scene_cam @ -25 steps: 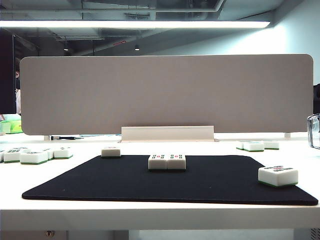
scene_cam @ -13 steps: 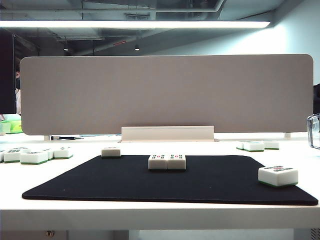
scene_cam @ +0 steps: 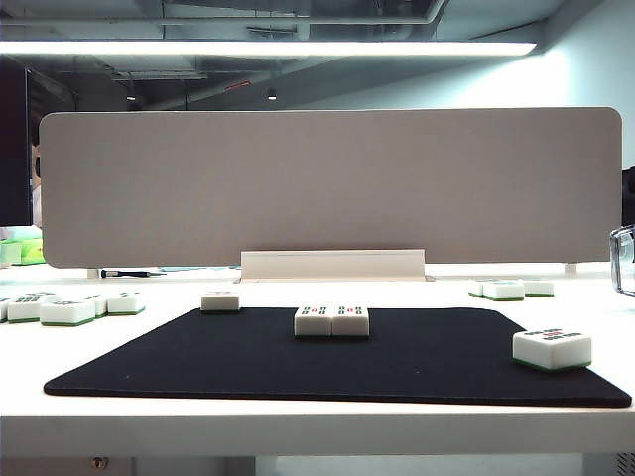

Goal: Arrange four mahjong tiles into a neat stack, creating two layers of paired tiles.

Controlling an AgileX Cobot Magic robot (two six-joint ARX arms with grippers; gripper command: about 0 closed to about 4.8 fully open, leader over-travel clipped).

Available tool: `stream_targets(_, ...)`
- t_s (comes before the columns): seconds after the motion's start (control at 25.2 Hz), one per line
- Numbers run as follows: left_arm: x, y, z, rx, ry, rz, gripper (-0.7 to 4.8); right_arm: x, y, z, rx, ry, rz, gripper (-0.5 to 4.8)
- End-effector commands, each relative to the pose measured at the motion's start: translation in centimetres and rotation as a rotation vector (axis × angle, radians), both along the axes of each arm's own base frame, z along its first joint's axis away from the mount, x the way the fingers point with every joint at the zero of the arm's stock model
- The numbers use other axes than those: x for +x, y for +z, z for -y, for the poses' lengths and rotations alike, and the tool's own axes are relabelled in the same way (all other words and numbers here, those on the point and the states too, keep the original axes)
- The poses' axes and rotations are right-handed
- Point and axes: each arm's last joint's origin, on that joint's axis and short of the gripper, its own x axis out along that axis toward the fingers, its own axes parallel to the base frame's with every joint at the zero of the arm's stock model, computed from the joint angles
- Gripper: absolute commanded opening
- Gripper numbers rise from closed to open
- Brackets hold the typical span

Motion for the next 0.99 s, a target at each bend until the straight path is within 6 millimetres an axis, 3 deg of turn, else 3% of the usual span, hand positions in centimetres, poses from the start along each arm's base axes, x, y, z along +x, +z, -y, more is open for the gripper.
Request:
stream_targets(0.04, 0.0, -0.1, 0.0, -0.001, -0.007, -0.015, 0.18, -1.0, 2.7, 0.0, -0.001, 0.002, 0.066, -0.01)
stream_targets(0.28, 0.0, -0.1, 0.0, -0.001, -0.007, -0.015, 0.18, -4.6, 8.3, 0.0, 0.001, 0.042, 0.112, -0.01)
stream_targets(0.36, 0.0, -0.1, 0.0, -0.001, -0.007, -0.015, 0.18, -7.0, 10.6, -0.1, 0.003, 0.094, 0.117, -0.01)
stream_targets(0.52, 0.0, -0.1, 0.0, -0.001, -0.008, -0.014, 0.18, -9.9, 12.8, -0.2, -0.001, 0.145, 0.116, -0.01)
stream_targets(0.64, 0.0, -0.1, 0.0, -0.001, -0.008, -0.014, 0.18, -12.1, 13.5, -0.3, 0.006, 0.209, 0.069, -0.01)
stream_targets(0.99, 0.0, -0.1, 0.0, -0.001, -0.008, -0.014, 0.18, -15.2, 13.5, -0.8, 0.047, 0.424, -0.061, -0.01)
